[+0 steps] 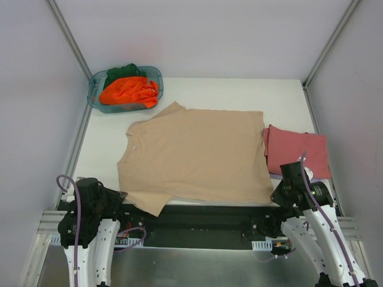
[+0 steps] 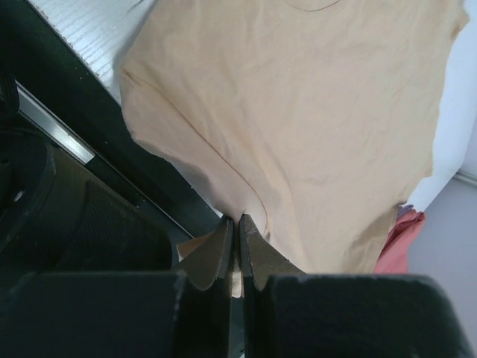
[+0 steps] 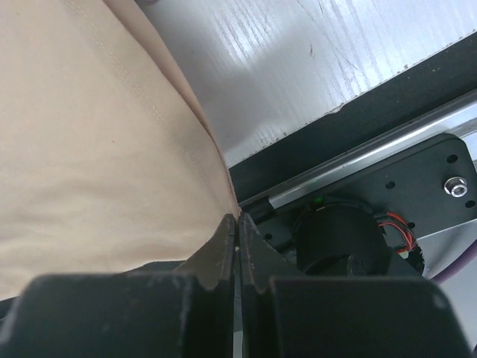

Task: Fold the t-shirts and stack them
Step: Fold the flattened tshirt in 1/3 of the way

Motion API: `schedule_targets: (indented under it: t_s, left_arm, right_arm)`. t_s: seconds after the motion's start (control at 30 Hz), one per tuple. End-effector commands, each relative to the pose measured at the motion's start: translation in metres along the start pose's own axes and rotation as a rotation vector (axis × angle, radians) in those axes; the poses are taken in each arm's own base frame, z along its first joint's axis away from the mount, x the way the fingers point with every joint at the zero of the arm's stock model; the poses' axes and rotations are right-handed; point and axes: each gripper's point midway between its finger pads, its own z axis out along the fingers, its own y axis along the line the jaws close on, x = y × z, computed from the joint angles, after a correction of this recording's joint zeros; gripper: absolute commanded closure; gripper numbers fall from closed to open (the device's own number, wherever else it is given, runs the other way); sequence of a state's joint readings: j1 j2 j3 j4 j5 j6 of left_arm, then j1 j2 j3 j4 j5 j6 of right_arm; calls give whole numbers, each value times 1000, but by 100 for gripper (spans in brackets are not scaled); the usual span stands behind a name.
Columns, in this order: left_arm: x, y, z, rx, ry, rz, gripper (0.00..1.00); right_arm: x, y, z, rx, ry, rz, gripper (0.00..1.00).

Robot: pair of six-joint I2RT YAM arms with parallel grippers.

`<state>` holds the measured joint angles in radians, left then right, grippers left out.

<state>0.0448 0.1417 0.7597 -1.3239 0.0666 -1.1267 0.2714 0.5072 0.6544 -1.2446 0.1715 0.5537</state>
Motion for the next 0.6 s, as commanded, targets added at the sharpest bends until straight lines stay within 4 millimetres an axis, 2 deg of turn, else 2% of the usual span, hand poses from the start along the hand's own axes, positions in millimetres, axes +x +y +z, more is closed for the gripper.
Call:
schedule_targets:
  t_s: [0.0,0.1,0.23,0.57]
  left_arm:
    - [14,-1,20,8,91,-14,100]
    - [11,-26,38,82,107,-28,100]
    - [-6,-57,48,129,71,-7,100]
    - [-45,-113,79,164,-25,19,100]
  right_arm:
    - [-2,1,0,9,9,-19,99]
    - [-11,12,3,-12,-7,-22,99]
    - [-26,24,4,-8,-24,-35,99]
    - [-93,61,-1,27,-138,-89,99]
